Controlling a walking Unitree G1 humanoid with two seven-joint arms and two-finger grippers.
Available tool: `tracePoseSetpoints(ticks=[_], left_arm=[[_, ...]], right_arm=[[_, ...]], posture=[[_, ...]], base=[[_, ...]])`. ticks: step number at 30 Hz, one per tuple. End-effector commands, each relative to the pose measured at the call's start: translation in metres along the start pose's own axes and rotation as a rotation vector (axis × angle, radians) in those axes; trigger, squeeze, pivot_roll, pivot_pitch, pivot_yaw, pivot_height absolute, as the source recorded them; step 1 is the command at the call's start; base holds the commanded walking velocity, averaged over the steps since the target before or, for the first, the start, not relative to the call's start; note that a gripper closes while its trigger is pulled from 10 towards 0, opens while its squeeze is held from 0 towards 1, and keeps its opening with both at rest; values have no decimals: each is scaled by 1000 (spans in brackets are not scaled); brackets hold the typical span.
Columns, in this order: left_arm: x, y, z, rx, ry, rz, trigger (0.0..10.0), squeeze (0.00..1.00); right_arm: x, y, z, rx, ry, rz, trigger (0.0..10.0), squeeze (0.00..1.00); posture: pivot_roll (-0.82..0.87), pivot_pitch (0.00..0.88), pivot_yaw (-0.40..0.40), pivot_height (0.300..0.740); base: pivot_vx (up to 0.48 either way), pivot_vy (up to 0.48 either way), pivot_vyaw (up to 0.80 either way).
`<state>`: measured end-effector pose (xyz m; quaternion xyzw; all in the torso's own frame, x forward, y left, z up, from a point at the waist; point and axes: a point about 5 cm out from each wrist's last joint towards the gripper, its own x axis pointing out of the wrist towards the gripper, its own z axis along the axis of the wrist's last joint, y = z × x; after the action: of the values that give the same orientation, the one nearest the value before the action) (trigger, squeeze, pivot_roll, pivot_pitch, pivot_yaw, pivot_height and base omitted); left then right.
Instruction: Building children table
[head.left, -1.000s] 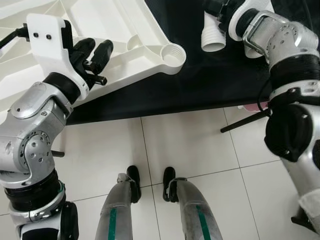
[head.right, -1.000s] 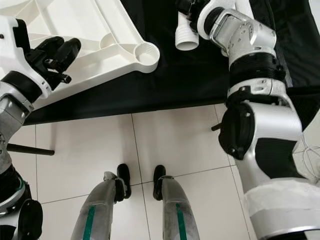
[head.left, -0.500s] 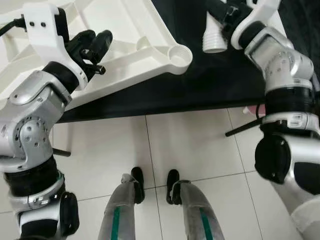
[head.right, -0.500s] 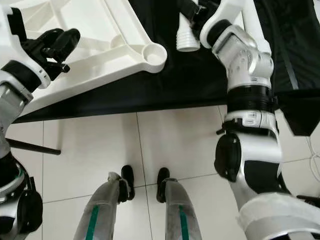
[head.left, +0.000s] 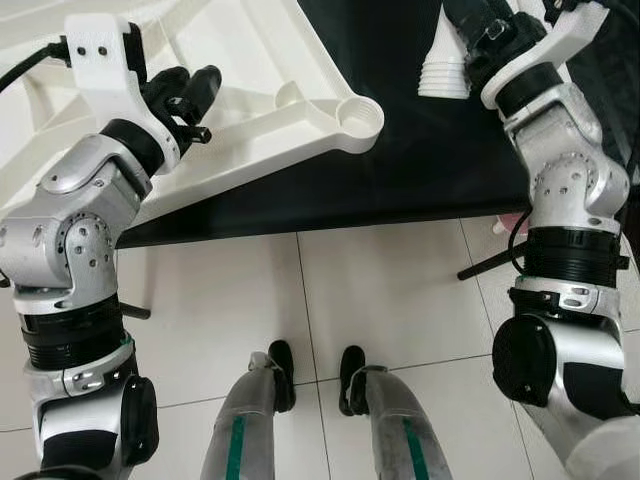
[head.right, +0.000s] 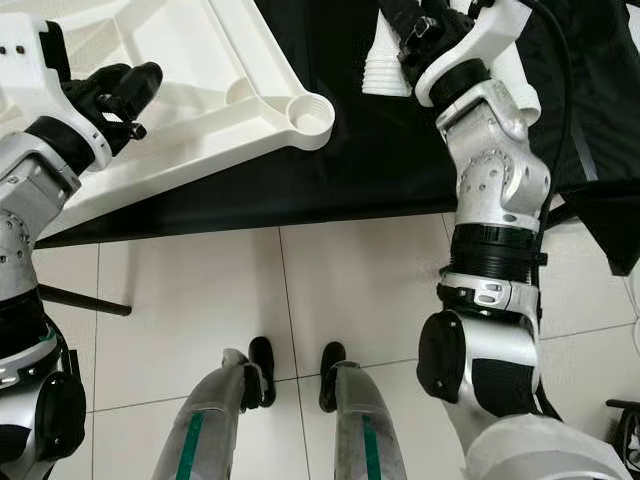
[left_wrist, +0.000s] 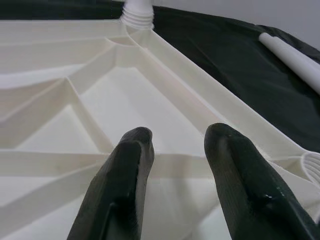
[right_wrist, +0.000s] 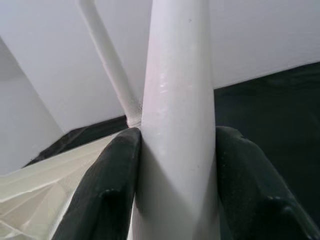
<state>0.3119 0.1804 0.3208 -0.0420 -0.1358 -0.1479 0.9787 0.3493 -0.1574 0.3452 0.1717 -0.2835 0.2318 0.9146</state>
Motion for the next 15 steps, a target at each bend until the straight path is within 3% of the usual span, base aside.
tracePoseSetpoints(ticks=[1,15], left_arm=[[0,0,-7,18,4,24,10000,0],[1,-4,-29,54,-1,86,10000,0]], right_arm=[[-5,7,4,-23,-52,33,10000,0],[-28,30,-27,-35,-21,74,10000,0]], posture=[[-13,205,-9,740],[-13,132,-11,740]], base=[[0,0,0],[0,0,0]])
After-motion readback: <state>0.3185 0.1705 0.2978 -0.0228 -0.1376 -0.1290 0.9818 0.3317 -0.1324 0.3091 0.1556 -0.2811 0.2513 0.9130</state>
